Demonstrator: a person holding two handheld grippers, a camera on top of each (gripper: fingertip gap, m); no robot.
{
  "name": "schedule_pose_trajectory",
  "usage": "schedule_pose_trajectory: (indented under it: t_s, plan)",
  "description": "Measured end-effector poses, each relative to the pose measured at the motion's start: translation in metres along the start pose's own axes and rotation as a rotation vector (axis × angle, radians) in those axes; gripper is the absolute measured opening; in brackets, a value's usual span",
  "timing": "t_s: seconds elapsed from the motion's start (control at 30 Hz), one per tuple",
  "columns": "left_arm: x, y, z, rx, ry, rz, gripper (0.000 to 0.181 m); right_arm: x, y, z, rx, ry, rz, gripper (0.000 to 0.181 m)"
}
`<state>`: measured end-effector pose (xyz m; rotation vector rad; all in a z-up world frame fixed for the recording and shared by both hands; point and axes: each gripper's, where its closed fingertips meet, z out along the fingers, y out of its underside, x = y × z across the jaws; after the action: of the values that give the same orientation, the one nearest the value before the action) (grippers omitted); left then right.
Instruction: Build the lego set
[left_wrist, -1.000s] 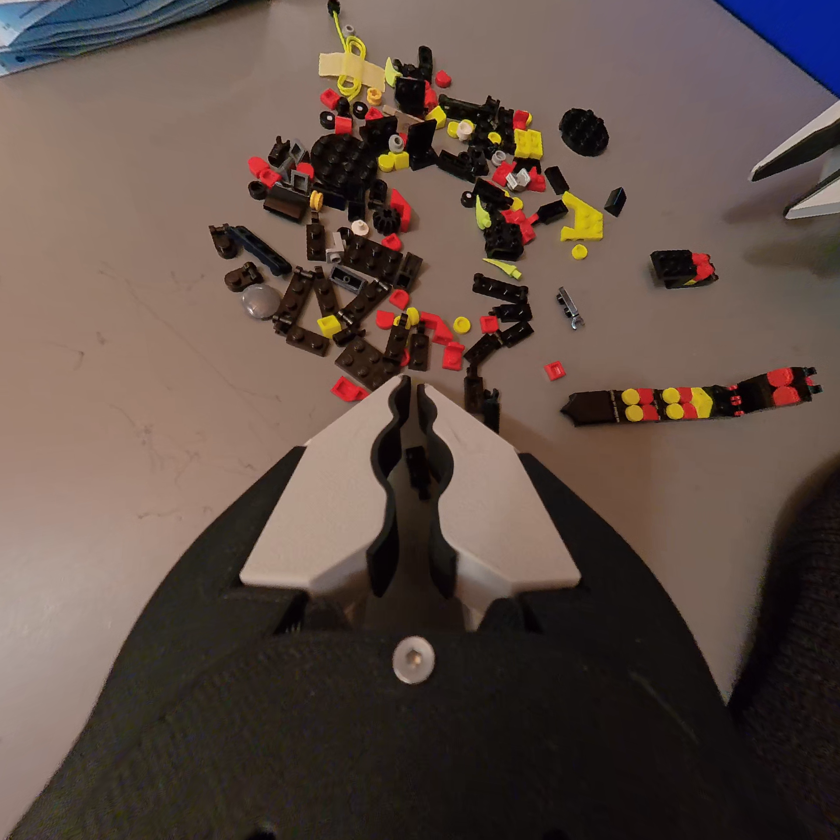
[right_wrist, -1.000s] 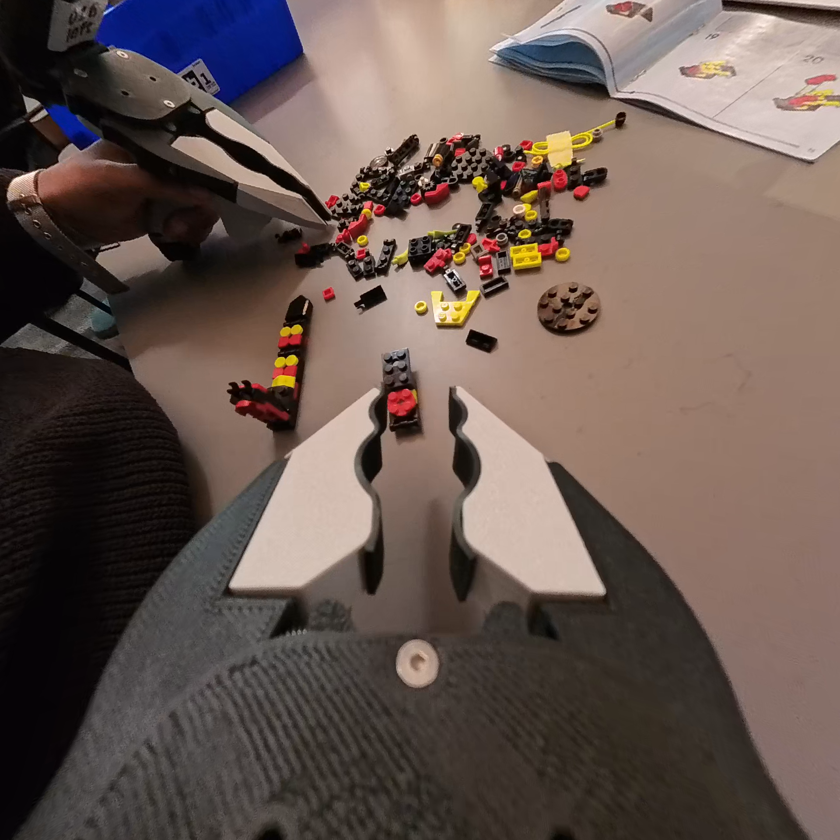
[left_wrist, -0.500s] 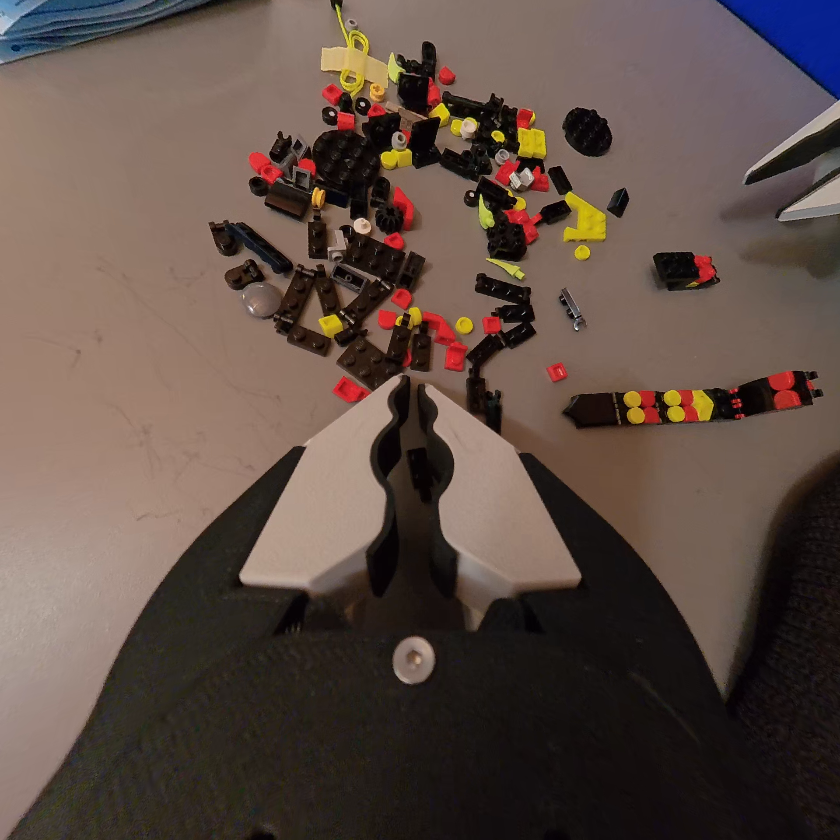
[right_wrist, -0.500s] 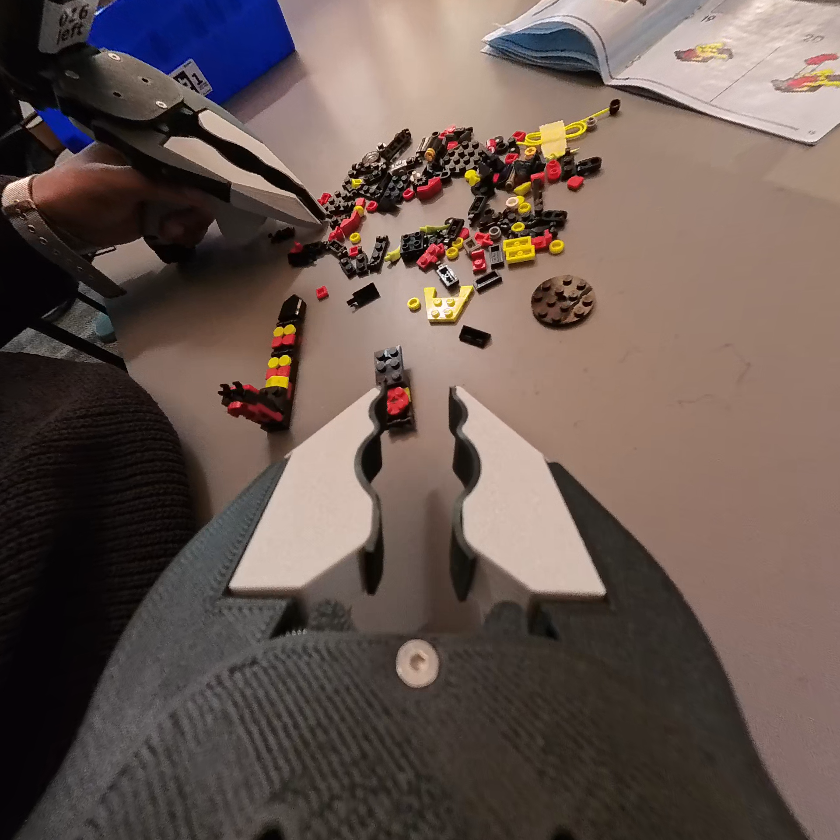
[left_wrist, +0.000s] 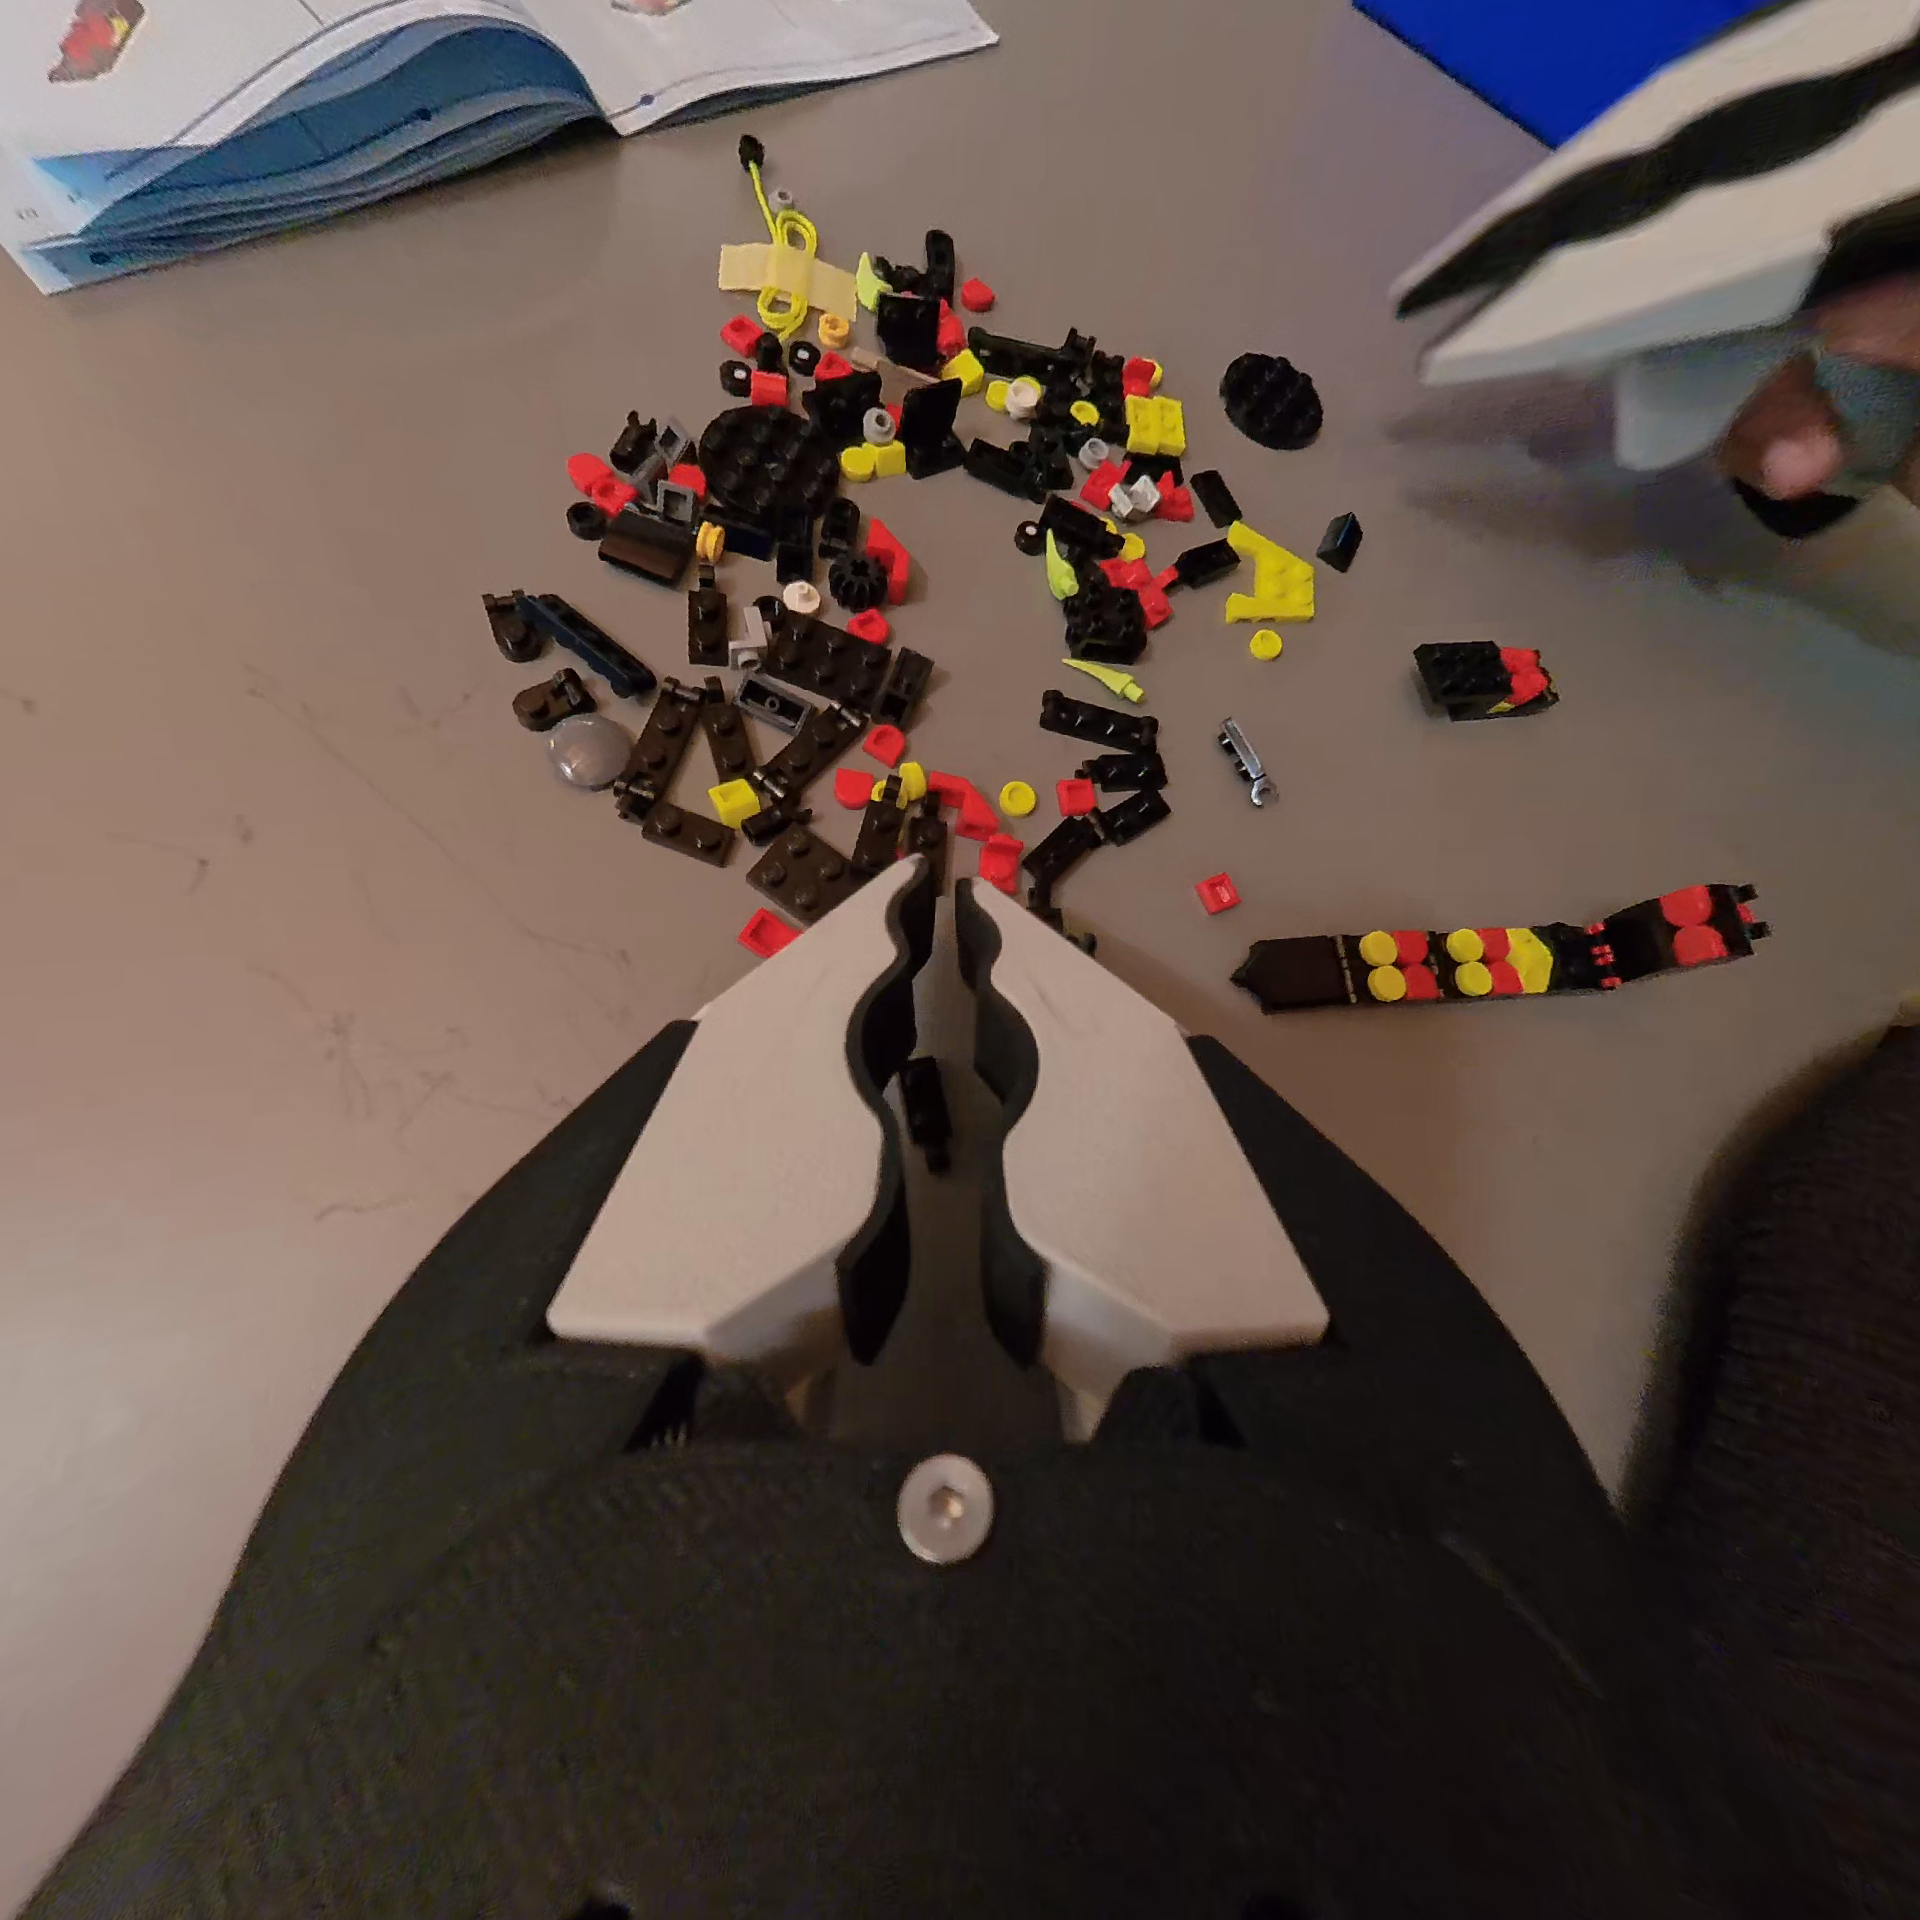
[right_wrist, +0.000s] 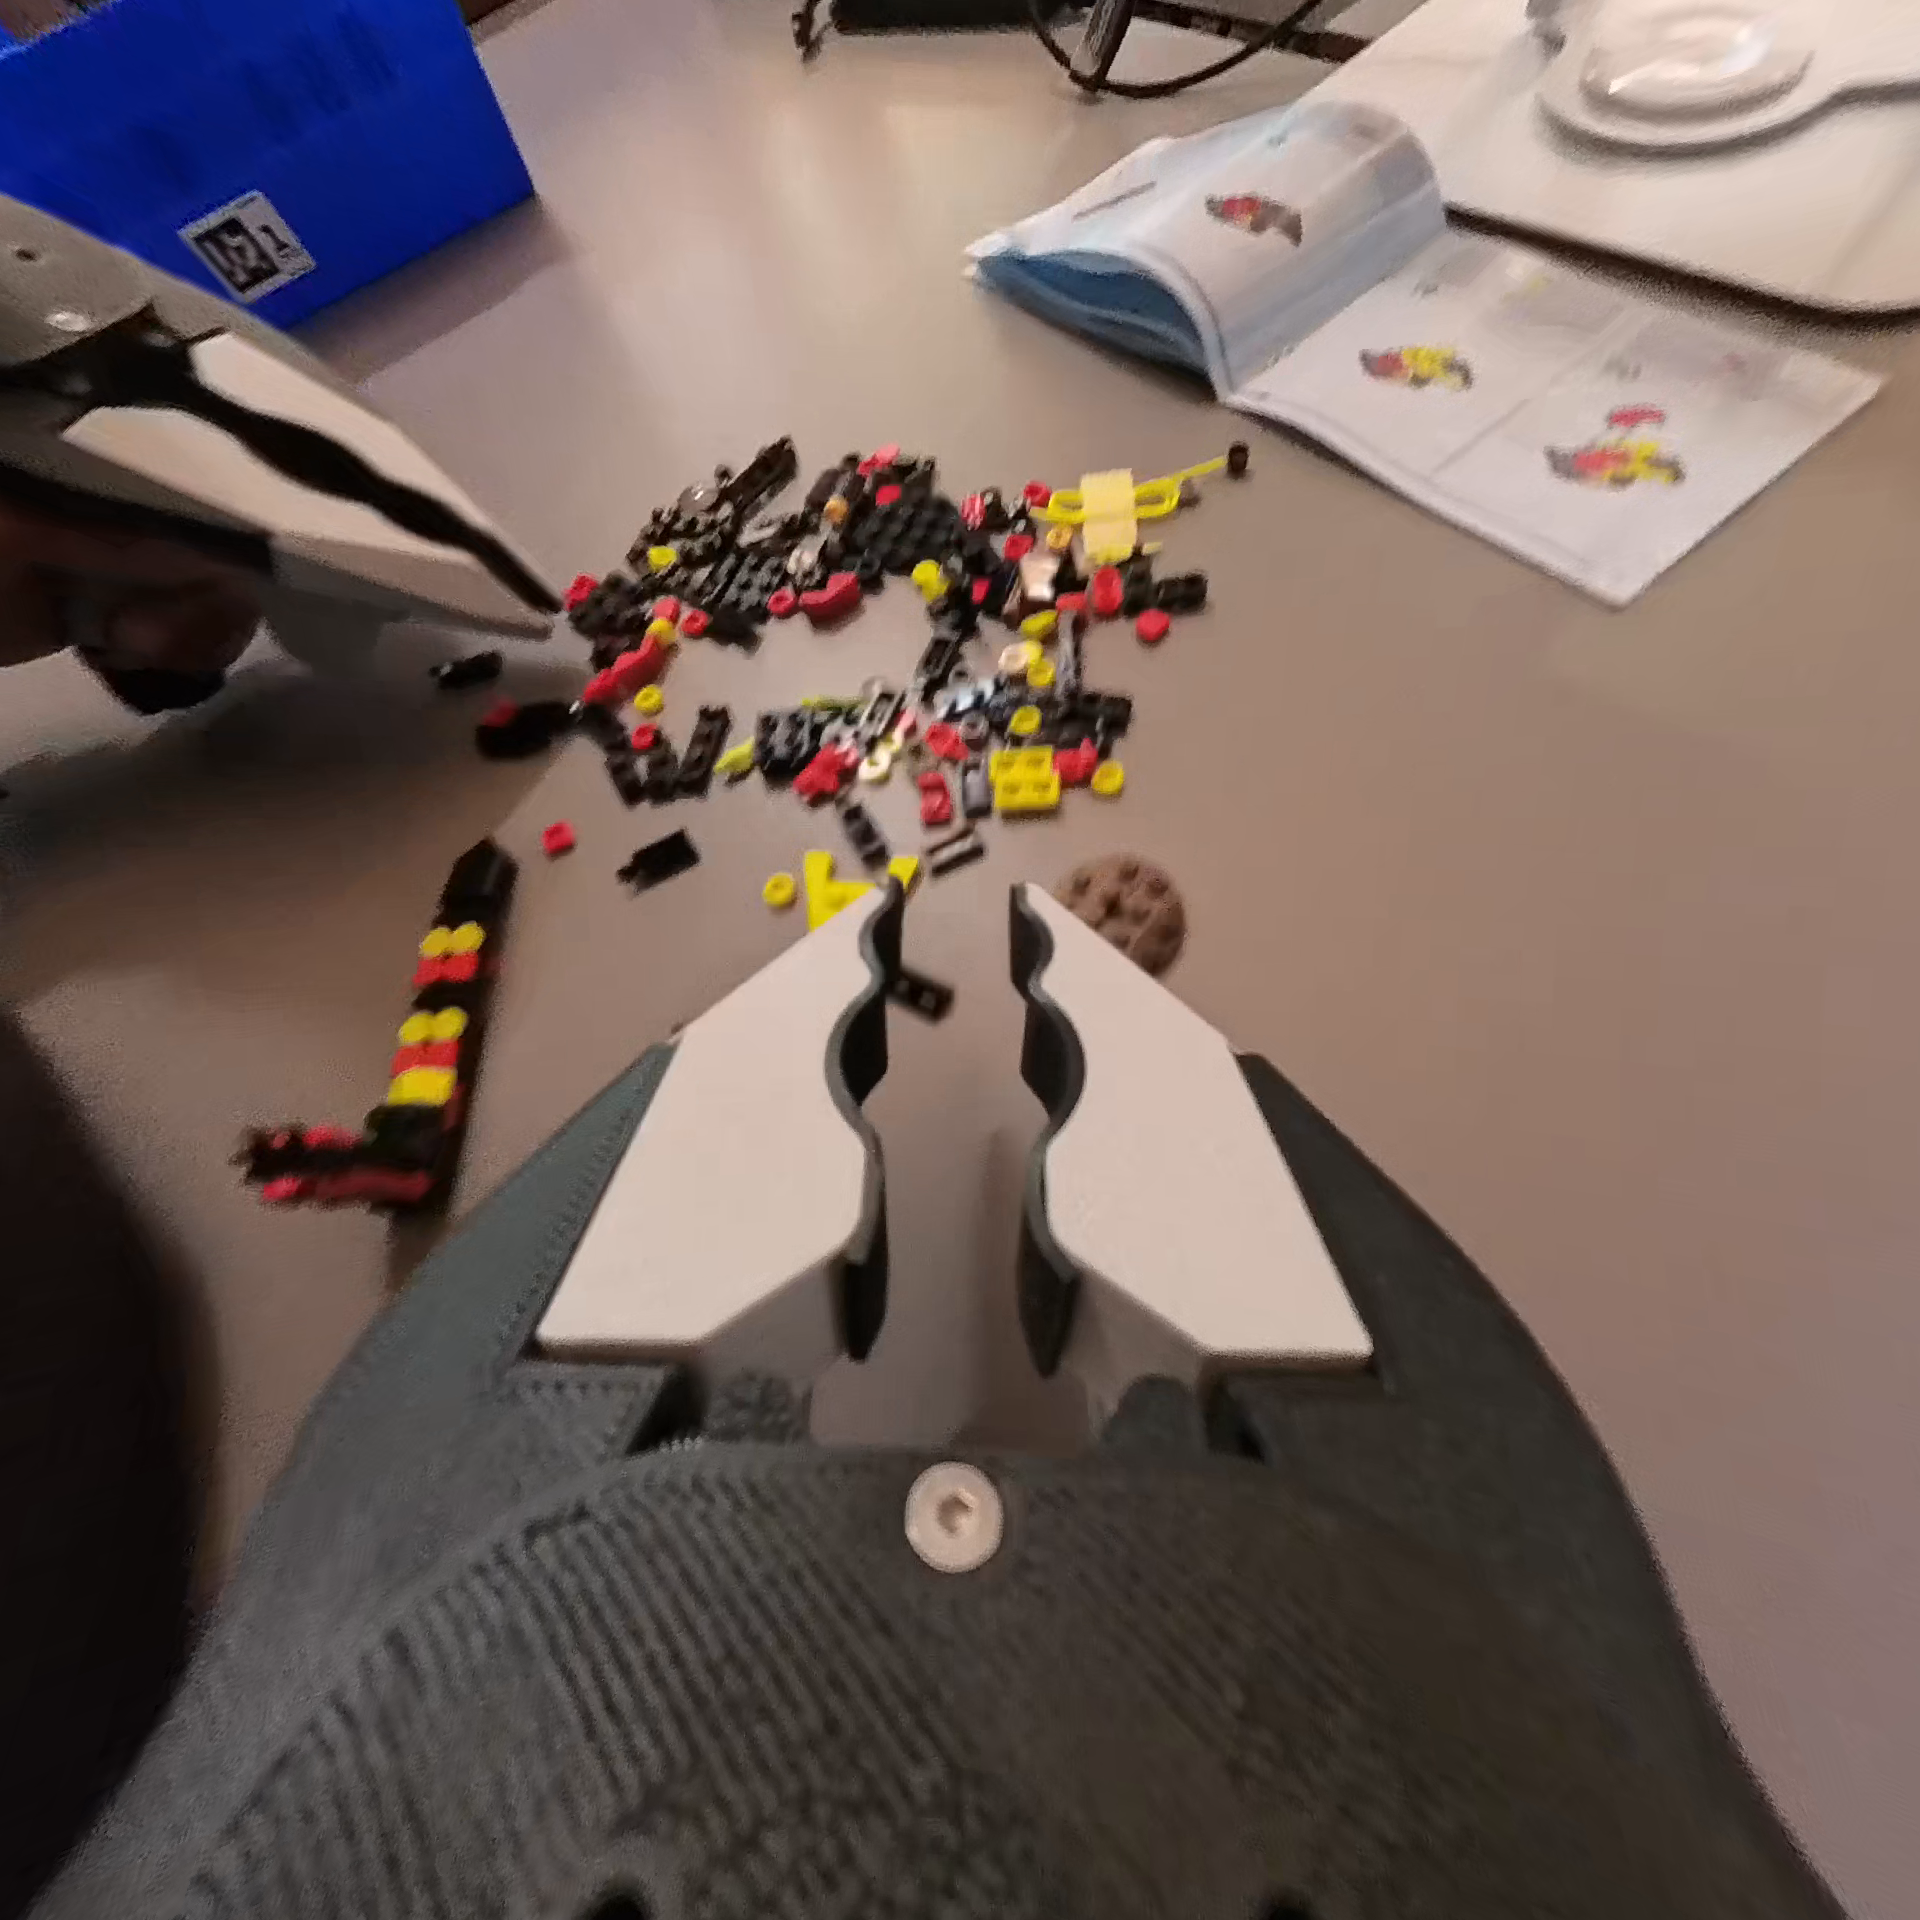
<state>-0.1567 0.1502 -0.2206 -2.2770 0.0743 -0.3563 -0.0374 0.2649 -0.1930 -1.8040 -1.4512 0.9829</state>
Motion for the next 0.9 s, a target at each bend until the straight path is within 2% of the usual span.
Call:
schedule_pose_trajectory:
  t_s: [0.17, 0.4, 0.6, 0.9]
  plan:
    - [0.002, 0.0, -0.004, 0.009, 0.008, 0.01, 0.001, 0.03, -0.02, 0.044, -0.1, 0.063, -0.068, 0.015]
    - [-0.002, -0.001, -0.007, 0.026, 0.031, -0.029, 0.002, 0.039, -0.028, 0.089, -0.152, -0.003, -0.035, 0.011]
    - [-0.004, -0.005, -0.009, 0.047, 0.048, -0.061, 0.003, 0.037, -0.027, 0.106, -0.174, 0.002, -0.069, 0.006]
    - [-0.005, -0.005, -0.009, 0.049, 0.057, -0.076, 0.003, 0.039, -0.034, 0.117, -0.191, 0.026, -0.149, 0.018]
